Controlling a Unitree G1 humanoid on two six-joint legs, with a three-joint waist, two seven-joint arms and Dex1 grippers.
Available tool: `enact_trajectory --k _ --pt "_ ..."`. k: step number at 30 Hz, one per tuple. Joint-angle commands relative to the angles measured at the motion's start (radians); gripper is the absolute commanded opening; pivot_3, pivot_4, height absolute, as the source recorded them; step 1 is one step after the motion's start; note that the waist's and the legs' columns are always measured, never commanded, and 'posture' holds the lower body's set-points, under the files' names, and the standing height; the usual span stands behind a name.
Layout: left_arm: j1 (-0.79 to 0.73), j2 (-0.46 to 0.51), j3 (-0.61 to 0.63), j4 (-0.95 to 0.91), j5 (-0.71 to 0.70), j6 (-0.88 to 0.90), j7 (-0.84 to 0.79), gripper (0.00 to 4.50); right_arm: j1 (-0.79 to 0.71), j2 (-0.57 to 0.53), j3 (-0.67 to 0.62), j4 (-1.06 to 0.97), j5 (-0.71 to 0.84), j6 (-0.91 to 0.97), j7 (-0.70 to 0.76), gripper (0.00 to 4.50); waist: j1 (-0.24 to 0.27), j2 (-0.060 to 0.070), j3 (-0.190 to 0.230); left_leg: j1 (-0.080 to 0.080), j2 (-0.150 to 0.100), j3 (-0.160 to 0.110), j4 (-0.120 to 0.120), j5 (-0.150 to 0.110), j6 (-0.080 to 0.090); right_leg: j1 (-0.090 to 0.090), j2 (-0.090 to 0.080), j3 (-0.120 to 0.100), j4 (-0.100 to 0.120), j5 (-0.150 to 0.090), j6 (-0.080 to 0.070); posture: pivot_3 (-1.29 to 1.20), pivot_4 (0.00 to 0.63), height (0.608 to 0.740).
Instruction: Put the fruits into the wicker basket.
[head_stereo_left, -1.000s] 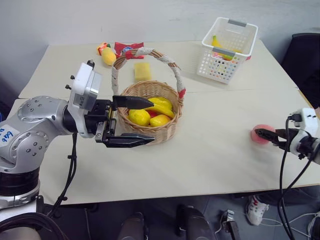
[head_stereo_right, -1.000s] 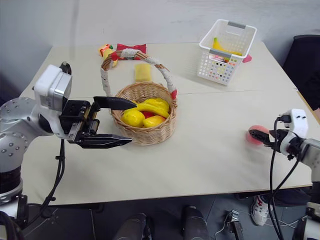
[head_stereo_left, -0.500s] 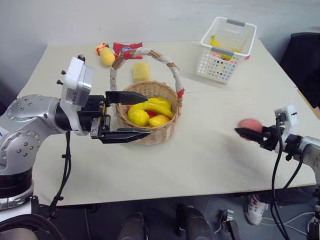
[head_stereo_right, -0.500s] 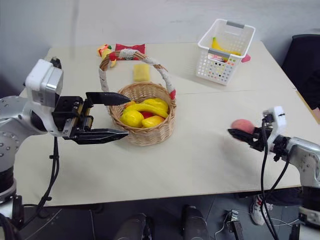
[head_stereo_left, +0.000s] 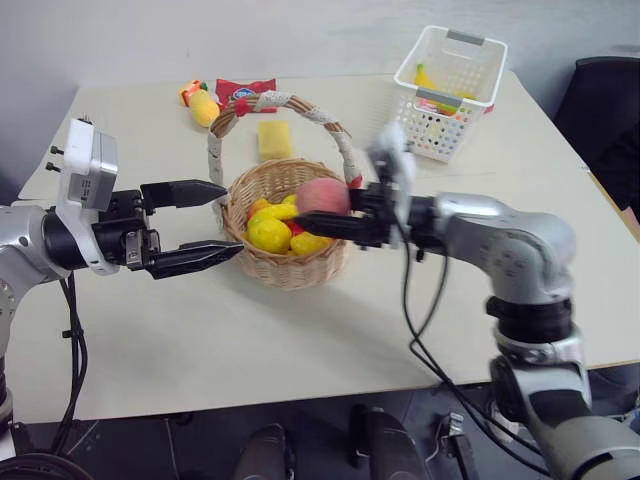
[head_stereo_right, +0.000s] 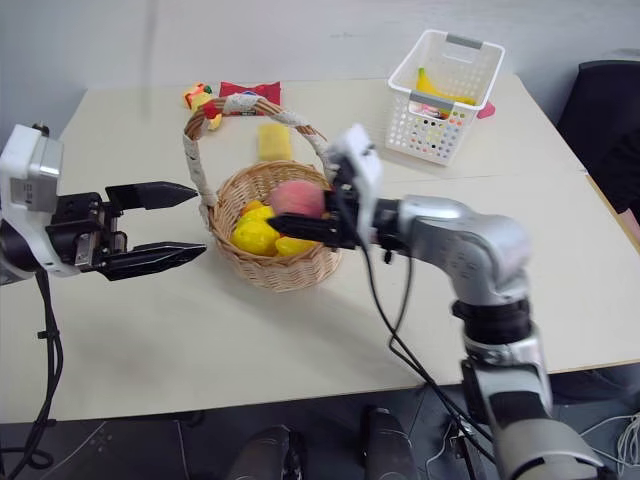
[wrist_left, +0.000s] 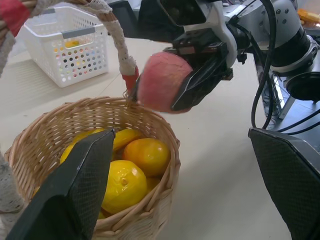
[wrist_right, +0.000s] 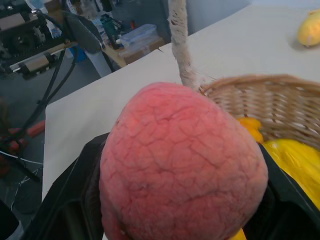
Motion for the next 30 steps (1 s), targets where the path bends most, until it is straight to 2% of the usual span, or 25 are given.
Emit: enact_trajectory --k 1,4,8,12,15,18,21,29,30 --pt "-0.006 0.006 0.026 -0.026 0.002 -0.025 0.010 4.50 -0.045 0.043 0.056 0.093 -0.104 -0.067 -0.037 3.53 -0.001 0.000 0.000 0.000 0.000 0.001 0.000 0.000 0.000 0.000 0.000 0.000 0.000 0.000 0.000 0.00 0.150 0.740" --pt "-0.002 0.018 0.021 -0.015 0.026 -0.049 -0.004 4.50 -0.053 0.072 0.020 0.081 -0.091 -0.033 -0.064 4.44 -0.001 0.000 0.000 -0.001 0.000 0.001 0.000 0.000 0.000 0.000 0.000 0.000 0.000 0.000 0.000 0.00 0.150 0.740" --pt "-0.016 0.018 0.018 0.002 0.028 -0.055 -0.013 4.50 -0.011 0.043 -0.100 -0.065 0.016 0.073 -0.084 4.44 0.001 0.000 0.000 -0.001 0.001 0.001 0.000 0.000 0.000 0.000 0.000 -0.001 0.000 0.000 0.000 0.00 0.150 0.740" --pt "-0.031 0.000 -0.003 0.004 0.024 -0.058 -0.016 4.50 0.075 -0.046 -0.263 -0.248 0.243 0.242 -0.068 4.44 0.002 -0.001 0.000 -0.001 0.000 0.000 0.000 0.000 0.000 0.000 0.000 -0.001 -0.001 0.000 0.000 0.00 0.150 0.740" --pt "-0.060 -0.018 -0.049 0.016 0.044 -0.079 -0.024 4.50 0.140 -0.127 -0.332 -0.299 0.286 0.290 -0.093 4.44 0.001 -0.001 0.000 0.000 0.000 0.000 0.000 0.000 0.000 0.000 0.000 0.000 0.000 0.000 0.000 0.00 0.150 0.740" --pt "-0.094 -0.030 -0.072 0.037 0.045 -0.085 -0.029 4.50 0.165 -0.152 -0.350 -0.283 0.229 0.249 -0.166 4.44 -0.001 -0.001 0.000 0.001 0.001 0.002 0.000 0.000 0.000 0.000 0.000 0.001 0.001 0.000 0.000 0.00 0.150 0.740" --pt "-0.122 -0.041 -0.095 0.051 0.051 -0.092 -0.037 4.50 0.168 -0.147 -0.289 -0.244 0.137 0.157 -0.189 4.44 -0.005 -0.001 0.000 0.002 0.001 0.002 -0.001 0.000 -0.001 0.000 0.001 0.002 0.001 0.000 0.000 0.00 0.150 0.740" --pt "-0.154 -0.056 -0.120 0.071 0.068 -0.108 -0.049 4.50 0.083 -0.039 -0.137 0.012 -0.096 -0.128 -0.184 4.44 -0.004 -0.001 0.000 0.000 0.002 0.004 -0.001 0.001 -0.002 -0.001 0.003 0.002 0.001 0.000 0.000 0.00 0.150 0.740" --pt "-0.155 -0.057 -0.120 0.071 0.069 -0.109 -0.048 4.50 0.073 -0.030 -0.132 0.039 -0.114 -0.158 -0.181 4.27 -0.003 -0.001 0.000 0.000 0.001 0.004 -0.001 0.001 -0.002 -0.001 0.003 0.002 0.000 0.000 0.000 0.00 0.150 0.740"
